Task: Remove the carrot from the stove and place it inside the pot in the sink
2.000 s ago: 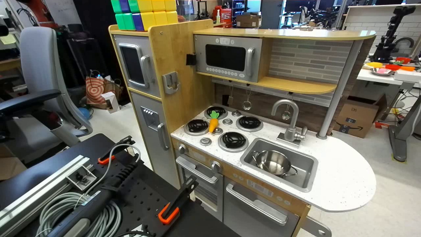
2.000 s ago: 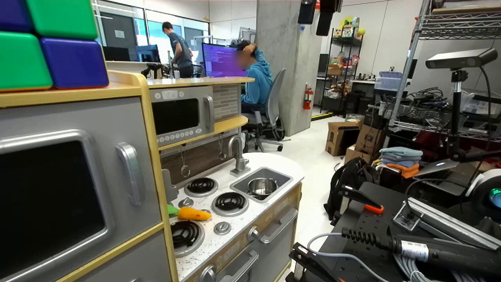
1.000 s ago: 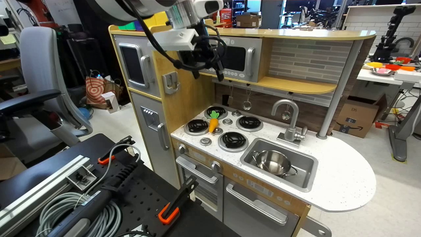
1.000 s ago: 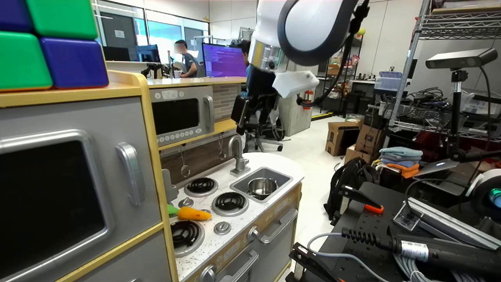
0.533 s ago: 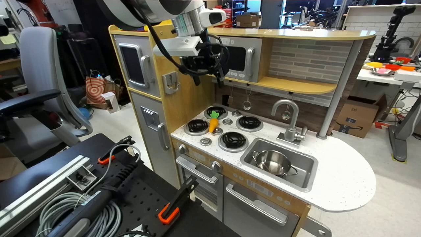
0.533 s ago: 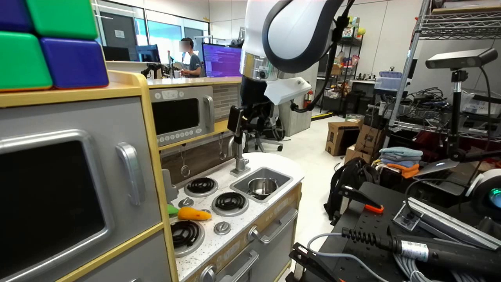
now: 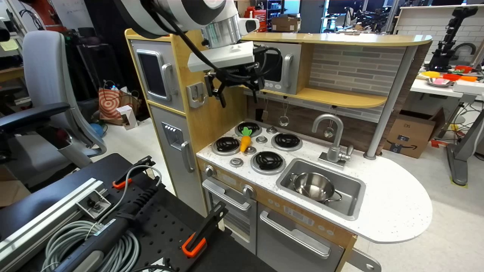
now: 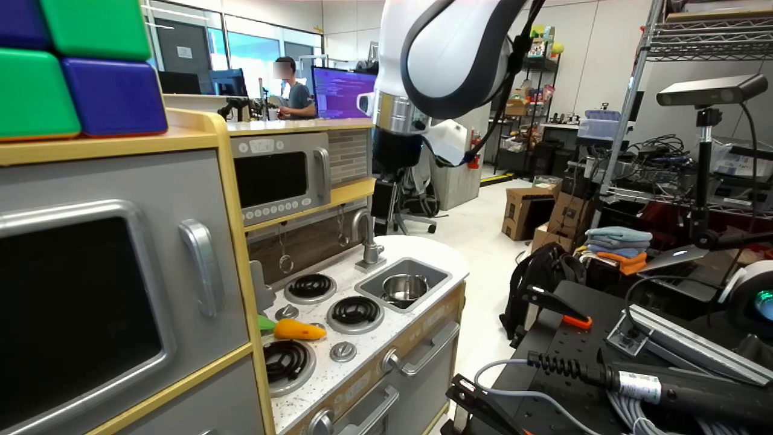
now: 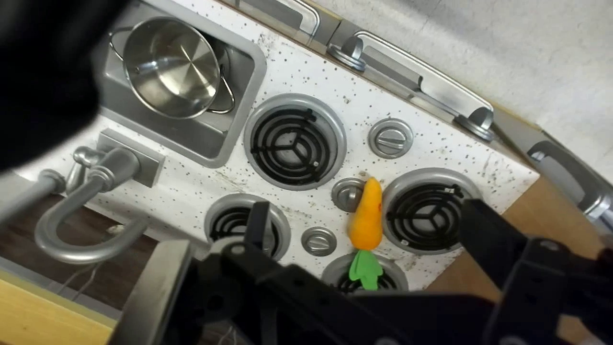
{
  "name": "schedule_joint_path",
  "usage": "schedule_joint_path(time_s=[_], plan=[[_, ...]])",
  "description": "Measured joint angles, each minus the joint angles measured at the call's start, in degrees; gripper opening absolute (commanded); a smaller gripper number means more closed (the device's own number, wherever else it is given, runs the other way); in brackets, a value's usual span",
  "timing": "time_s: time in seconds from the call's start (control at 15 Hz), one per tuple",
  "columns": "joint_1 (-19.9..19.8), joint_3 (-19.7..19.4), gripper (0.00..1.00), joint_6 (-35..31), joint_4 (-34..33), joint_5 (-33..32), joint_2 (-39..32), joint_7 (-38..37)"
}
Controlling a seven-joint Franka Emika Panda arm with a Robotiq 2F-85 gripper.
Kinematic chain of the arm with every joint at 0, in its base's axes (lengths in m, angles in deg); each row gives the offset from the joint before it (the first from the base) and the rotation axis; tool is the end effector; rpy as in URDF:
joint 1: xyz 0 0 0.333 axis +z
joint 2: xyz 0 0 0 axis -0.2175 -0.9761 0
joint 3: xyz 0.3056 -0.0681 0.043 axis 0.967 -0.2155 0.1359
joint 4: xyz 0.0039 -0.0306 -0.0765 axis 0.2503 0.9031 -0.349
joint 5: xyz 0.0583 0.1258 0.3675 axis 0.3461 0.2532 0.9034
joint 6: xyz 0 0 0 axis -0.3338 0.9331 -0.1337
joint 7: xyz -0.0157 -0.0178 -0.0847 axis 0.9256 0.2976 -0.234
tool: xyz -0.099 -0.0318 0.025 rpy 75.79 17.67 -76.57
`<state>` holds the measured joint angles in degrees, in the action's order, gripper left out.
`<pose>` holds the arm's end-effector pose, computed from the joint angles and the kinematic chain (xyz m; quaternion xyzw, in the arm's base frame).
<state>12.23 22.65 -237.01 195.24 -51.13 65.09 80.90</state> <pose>0.5603 0.0269 0.2503 0.9557 0.2712 0.0920 0.0685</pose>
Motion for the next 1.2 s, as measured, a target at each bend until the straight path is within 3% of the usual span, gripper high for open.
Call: schedule_joint_path(time_s=[0.2,0.4,0.67,0.87,1.2], plan=[[-1.6,3.4,1.00,4.4,-1.4,5.2,-1.6,8.5],[-1.7,4.4,1.00,5.9,-1.9,5.9,-1.7,9.2],[1.4,0.8,1.00,2.0,-2.2,-2.4,-4.2,1.6],[5.8,-3.5,1.00,-4.6,-5.6,-9.2,-10.9,-5.0],[9.2,-5.5,1.00,-9.1,-18.3,-8.2,-25.3,-10.2]])
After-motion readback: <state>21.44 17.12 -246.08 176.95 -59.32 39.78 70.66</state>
